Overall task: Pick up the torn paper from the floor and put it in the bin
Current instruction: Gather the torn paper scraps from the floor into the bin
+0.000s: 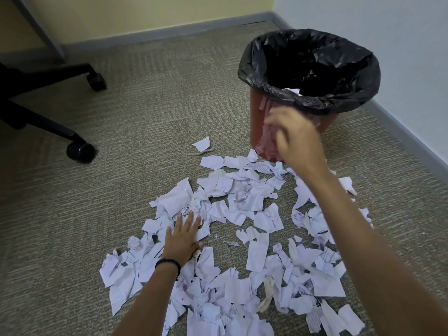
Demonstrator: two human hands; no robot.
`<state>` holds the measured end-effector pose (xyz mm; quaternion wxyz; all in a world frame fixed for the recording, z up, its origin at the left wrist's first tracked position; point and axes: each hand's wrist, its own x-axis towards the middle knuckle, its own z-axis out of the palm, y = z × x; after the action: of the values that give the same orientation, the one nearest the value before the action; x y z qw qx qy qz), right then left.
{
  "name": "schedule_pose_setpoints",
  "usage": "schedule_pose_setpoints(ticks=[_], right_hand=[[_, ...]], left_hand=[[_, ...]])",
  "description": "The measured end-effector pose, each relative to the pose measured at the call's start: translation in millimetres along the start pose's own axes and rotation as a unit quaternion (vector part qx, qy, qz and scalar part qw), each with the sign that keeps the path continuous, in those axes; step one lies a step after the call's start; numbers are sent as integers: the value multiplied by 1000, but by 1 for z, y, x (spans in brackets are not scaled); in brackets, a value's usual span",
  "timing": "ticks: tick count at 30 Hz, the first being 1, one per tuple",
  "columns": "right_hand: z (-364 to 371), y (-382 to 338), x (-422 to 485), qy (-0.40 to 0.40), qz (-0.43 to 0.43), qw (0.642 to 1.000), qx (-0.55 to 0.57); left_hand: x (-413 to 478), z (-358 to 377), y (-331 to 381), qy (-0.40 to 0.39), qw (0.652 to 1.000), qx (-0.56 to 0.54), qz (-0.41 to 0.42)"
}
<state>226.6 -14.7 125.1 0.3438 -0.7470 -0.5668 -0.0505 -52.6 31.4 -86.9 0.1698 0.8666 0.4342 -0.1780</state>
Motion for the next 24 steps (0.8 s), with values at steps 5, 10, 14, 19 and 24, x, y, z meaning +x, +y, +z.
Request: schedule_pose_setpoints(ticks=[5, 10, 14, 19, 24], right_hand=[[68, 30, -87, -323, 92, 942, 29], [110, 41, -162, -516, 132, 846, -6], [115, 35, -186, -536, 65, 839, -68], [111, 21, -191, -514, 32, 853, -86], [125, 21, -202, -488, 35, 866, -102]], left_hand=[[1, -9, -3, -5, 997, -80, -4], [1, -14, 4, 21, 994, -108, -10], [-6, -12, 8, 55, 992, -114, -21], [-14, -16, 9, 72, 994, -83, -23], [-22, -19, 9, 130, 987, -90, -14]])
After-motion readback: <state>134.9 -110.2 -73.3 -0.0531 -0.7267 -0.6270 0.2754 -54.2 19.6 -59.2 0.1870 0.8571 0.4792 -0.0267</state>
